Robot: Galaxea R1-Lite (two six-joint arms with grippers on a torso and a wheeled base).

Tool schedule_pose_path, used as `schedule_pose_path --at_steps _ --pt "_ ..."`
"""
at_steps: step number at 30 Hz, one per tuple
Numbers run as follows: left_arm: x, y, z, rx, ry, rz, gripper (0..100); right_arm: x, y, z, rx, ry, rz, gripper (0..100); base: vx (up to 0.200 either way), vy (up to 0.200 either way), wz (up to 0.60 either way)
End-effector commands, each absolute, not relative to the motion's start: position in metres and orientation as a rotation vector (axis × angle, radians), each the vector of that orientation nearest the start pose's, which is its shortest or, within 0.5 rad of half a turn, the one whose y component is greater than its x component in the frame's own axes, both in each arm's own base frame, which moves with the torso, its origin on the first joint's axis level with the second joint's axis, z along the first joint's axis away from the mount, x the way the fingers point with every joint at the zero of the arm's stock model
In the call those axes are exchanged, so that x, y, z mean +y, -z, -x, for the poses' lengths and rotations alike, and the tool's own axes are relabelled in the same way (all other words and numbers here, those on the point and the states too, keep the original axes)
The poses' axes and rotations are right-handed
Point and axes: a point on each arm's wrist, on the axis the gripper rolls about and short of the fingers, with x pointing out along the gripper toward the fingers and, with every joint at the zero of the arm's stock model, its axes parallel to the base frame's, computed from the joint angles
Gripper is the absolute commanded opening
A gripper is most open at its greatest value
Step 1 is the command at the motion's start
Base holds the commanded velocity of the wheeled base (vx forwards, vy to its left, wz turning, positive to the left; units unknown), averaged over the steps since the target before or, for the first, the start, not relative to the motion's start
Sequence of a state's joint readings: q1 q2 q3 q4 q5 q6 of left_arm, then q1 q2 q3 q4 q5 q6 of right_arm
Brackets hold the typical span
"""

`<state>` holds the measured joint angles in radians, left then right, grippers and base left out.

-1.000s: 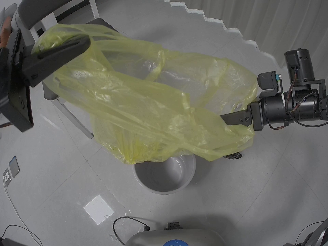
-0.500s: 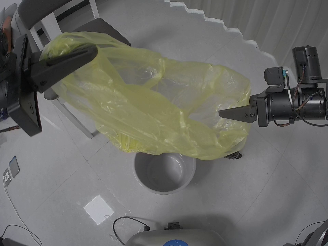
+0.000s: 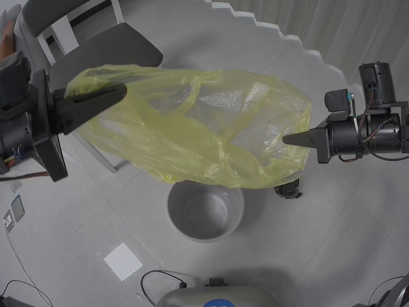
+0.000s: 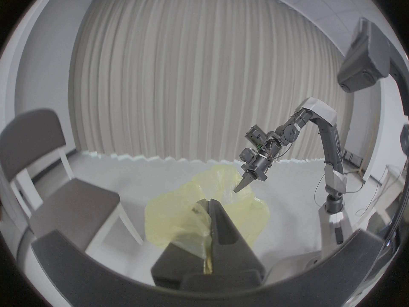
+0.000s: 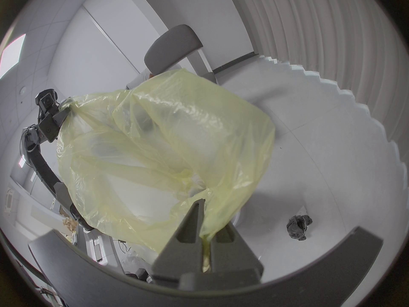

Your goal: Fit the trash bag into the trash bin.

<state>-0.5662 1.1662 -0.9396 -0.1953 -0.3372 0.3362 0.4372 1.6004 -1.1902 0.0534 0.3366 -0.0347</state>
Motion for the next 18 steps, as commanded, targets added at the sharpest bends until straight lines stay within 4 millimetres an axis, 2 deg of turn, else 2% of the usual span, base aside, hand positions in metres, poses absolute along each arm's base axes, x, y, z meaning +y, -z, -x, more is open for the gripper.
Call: schedule_pose_path --at_steps 1,6,7,9,14,18 --pt "-0.100 -0.282 -0.146 0.006 0.883 -0.242 0 0.136 -0.232 -0.275 0.534 -0.741 0.067 0 0.000 0.000 0.00" --pt "-0.102 -0.264 -0.161 0.018 0.847 -0.214 0 0.141 -0.214 -0.285 0.594 -0.739 0.072 0 0.000 0.000 0.00" --pt "-0.108 -0.254 -0.174 0.035 0.837 -0.211 0 0.143 -0.205 -0.291 0.619 -0.734 0.074 0 0.000 0.000 0.00" --pt "-0.113 -0.244 -0.183 0.068 0.833 -0.182 0 0.144 -0.198 -0.295 0.641 -0.721 0.078 0 0.000 0.000 0.00" --pt "-0.129 -0.221 -0.202 0.167 0.787 -0.068 0 0.140 -0.185 -0.305 0.683 -0.691 0.073 0 0.000 0.000 0.00" --pt "-0.138 -0.195 -0.215 0.217 0.775 -0.001 0 0.136 -0.173 -0.311 0.715 -0.674 0.074 0 0.000 0.000 0.00"
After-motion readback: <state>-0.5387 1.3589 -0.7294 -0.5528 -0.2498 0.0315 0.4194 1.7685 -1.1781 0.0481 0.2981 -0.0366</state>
